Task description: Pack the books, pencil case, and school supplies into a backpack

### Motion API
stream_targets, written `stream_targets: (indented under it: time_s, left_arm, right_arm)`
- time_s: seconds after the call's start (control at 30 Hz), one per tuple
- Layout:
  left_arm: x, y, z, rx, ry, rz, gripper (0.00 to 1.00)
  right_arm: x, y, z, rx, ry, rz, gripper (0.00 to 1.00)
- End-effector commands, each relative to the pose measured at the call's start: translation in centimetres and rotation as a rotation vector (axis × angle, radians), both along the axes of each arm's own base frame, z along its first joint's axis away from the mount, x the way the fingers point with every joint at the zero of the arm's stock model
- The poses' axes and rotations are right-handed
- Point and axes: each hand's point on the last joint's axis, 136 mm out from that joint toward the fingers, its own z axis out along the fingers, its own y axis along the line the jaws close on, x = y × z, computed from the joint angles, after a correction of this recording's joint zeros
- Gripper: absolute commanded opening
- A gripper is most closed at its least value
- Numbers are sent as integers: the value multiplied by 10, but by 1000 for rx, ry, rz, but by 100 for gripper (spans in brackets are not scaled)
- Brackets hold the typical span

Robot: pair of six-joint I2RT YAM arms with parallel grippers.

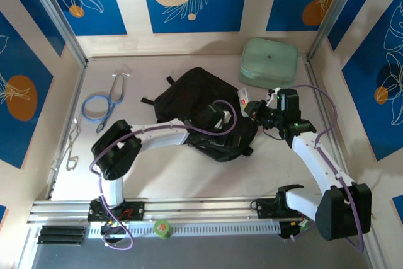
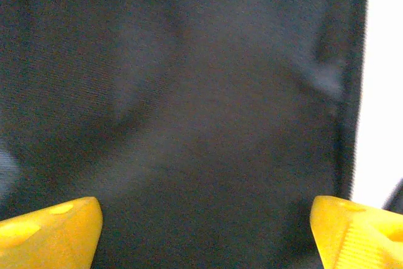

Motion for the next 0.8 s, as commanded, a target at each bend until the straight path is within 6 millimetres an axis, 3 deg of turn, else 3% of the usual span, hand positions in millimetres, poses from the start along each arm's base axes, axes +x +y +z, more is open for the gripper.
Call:
stream_targets:
  time_s: [0.0,0.07,0.17,0.3,0.4,0.63,0.77]
  left_arm:
    - [4,9,47,-44,-45,-16,86]
    - [11,22,68,-44,-90,-8,86]
    - [35,59,81,61,-161,37,84]
    - [70,118,76,294,-198,110,73]
    - [90,149,75,357,-199,178,66]
    - [112,175,74,306,-174,280,65]
    - [115,179,68,288,-154,299,66]
  right_arm:
    - [-10,3,-8,-5,13,42,14]
    - [-12,9,-10,2,12,71,14]
    - [-16,23,-10,13,11,129,14]
    - [-19,51,-6,34,-17,231,14]
    - [-18,76,-5,35,-4,295,14]
    - [-1,131,-18,12,148,352,14]
    - [8,134,-40,-55,318,254,13]
